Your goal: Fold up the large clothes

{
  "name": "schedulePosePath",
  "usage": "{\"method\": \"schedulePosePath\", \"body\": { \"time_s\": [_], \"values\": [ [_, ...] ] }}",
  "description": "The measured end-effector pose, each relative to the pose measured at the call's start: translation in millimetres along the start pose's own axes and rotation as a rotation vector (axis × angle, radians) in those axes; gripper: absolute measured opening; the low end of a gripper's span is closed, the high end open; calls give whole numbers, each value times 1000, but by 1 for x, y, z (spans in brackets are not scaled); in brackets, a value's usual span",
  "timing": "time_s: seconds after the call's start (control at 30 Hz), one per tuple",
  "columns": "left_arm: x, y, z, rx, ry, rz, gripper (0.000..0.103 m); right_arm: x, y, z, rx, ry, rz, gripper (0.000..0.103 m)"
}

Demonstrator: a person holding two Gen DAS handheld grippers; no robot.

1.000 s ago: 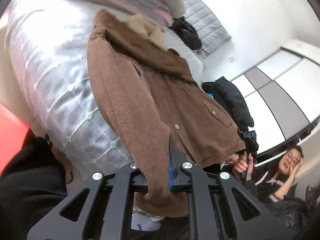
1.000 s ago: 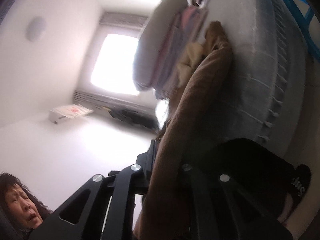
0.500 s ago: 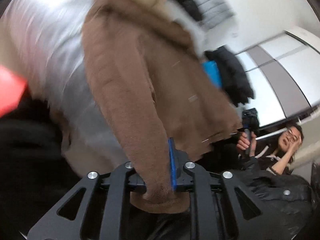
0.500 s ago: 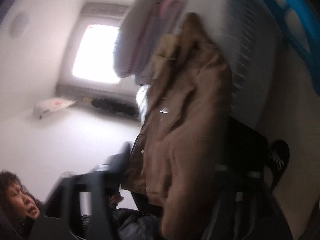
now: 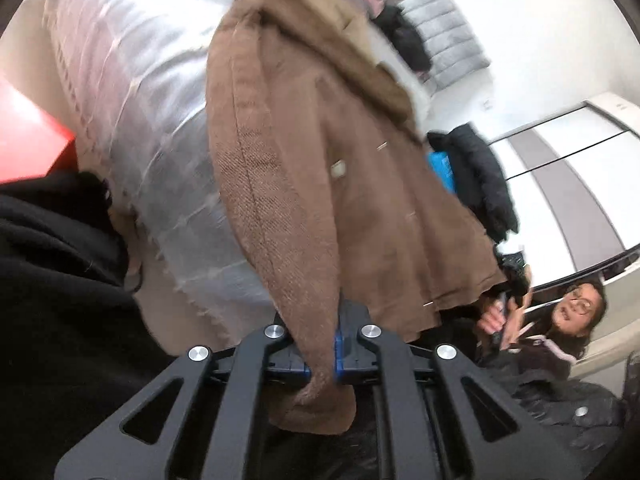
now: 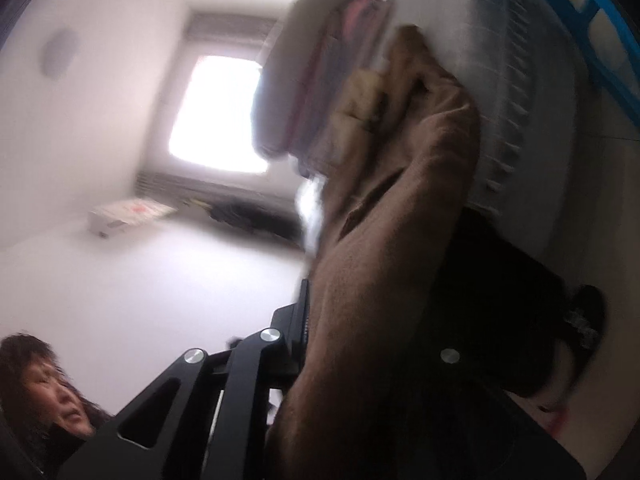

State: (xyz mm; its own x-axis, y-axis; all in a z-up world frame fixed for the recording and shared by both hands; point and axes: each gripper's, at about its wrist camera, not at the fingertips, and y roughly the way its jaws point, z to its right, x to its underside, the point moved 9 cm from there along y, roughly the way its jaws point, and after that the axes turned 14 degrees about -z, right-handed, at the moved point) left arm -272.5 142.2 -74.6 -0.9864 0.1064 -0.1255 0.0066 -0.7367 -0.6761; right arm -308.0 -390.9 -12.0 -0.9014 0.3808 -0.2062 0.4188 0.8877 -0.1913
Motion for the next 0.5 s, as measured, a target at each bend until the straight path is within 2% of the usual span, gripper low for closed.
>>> {"method": "schedulePosePath", "body": {
  "time_s": [0.13, 0.33, 0.43, 0.5],
  "values": [
    [-9, -43, 47, 19, 83, 114, 6, -6, 4, -44, -83, -76, 46, 11],
    [3, -79, 102, 69, 189, 173, 5, 2, -17, -91, -130, -189, 93, 11],
    [15, -96, 111, 105, 202, 198, 6, 9, -36, -100, -147, -203, 117, 11],
    [18, -99, 103, 103, 179, 206, 6, 10, -44, -94, -141, -183, 131, 11]
  ]
}}
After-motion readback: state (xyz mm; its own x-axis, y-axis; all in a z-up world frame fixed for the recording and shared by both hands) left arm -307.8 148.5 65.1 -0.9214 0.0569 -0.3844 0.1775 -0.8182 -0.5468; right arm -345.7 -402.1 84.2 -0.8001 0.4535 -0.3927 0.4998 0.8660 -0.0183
